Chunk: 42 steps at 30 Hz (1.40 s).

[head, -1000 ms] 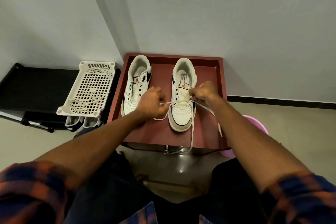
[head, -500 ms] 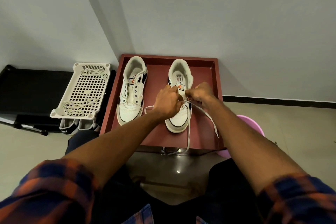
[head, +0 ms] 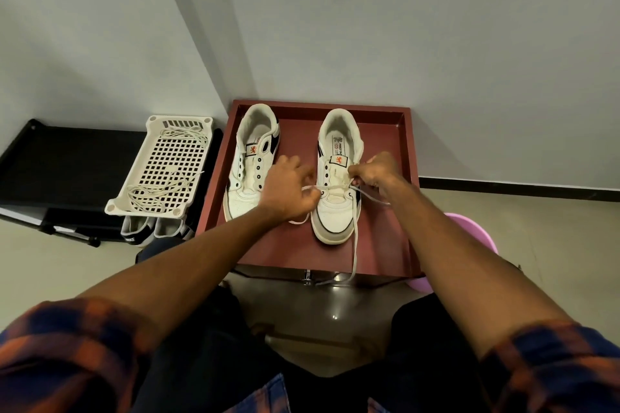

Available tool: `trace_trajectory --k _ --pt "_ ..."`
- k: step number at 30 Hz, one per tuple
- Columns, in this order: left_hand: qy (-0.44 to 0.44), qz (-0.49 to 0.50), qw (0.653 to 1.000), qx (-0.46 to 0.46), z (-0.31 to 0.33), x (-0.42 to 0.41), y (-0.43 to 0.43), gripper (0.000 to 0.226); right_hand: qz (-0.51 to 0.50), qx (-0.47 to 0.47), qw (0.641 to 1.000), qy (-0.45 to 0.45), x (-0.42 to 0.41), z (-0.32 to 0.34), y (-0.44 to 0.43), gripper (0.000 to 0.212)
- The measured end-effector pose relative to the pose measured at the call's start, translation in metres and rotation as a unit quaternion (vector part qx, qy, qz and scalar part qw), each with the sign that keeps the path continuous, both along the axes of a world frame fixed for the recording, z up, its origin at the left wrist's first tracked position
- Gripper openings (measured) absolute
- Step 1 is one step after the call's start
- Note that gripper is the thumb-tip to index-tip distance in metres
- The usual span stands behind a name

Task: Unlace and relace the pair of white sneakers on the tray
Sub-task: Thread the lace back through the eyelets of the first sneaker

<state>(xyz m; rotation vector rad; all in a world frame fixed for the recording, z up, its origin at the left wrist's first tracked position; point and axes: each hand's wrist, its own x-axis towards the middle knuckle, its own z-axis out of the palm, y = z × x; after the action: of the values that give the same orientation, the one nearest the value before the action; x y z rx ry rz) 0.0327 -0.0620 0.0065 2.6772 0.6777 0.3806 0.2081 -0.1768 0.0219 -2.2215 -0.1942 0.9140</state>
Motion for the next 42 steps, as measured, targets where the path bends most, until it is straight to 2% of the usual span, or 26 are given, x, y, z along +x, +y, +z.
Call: trace_trajectory --k 3,5,8,15,17,20,22,25,29,32,34,42 --pt "0.056 -0.033 0.997 0.028 0.006 0.022 -0.019 0.043 -0.005 0.006 1.000 0.001 -0.001 0.000 0.000 0.017" --pt "0.100 -0.059 0.992 0.040 0.009 0.036 -0.030 0.037 -0.006 0.007 1.000 0.000 -0.001 0.000 0.000 0.018" --pt "0.136 -0.047 0.989 0.037 0.010 0.048 -0.037 0.026 -0.006 0.008 1.000 -0.004 -0.001 0.002 -0.002 0.020" --pt "0.080 -0.067 0.995 0.000 0.010 0.029 -0.020 0.016 -0.015 0.017 1.000 0.017 -0.001 0.002 -0.003 0.020" --pt "0.051 -0.036 0.997 -0.041 0.006 0.014 -0.005 0.015 -0.019 0.021 0.999 0.024 0.000 0.003 -0.004 0.017" --pt "0.006 0.027 0.994 -0.103 0.002 -0.008 0.012 0.029 -0.018 0.022 0.999 0.025 -0.002 0.004 -0.003 0.017" --pt "-0.004 0.043 0.995 -0.091 0.003 -0.014 0.015 0.036 -0.019 0.019 0.999 0.025 -0.002 0.003 -0.002 0.019" --pt "-0.001 0.036 0.999 -0.036 0.003 -0.008 0.006 0.031 -0.018 0.018 0.999 0.027 -0.001 0.003 -0.001 0.018" --pt "0.031 -0.020 0.999 -0.010 0.006 0.016 -0.014 0.046 -0.018 0.026 0.999 0.029 -0.003 0.003 0.000 0.019" --pt "0.115 -0.068 0.991 0.020 0.008 0.038 -0.027 0.037 -0.018 0.029 0.999 0.028 -0.002 0.004 -0.003 0.022" --pt "0.130 -0.063 0.989 0.030 0.008 0.046 -0.031 0.027 -0.015 0.026 0.999 0.025 -0.002 0.007 -0.004 0.020" --pt "0.064 -0.076 0.995 -0.011 0.008 0.020 -0.010 0.021 -0.015 0.009 1.000 0.025 0.002 0.002 -0.004 0.017"
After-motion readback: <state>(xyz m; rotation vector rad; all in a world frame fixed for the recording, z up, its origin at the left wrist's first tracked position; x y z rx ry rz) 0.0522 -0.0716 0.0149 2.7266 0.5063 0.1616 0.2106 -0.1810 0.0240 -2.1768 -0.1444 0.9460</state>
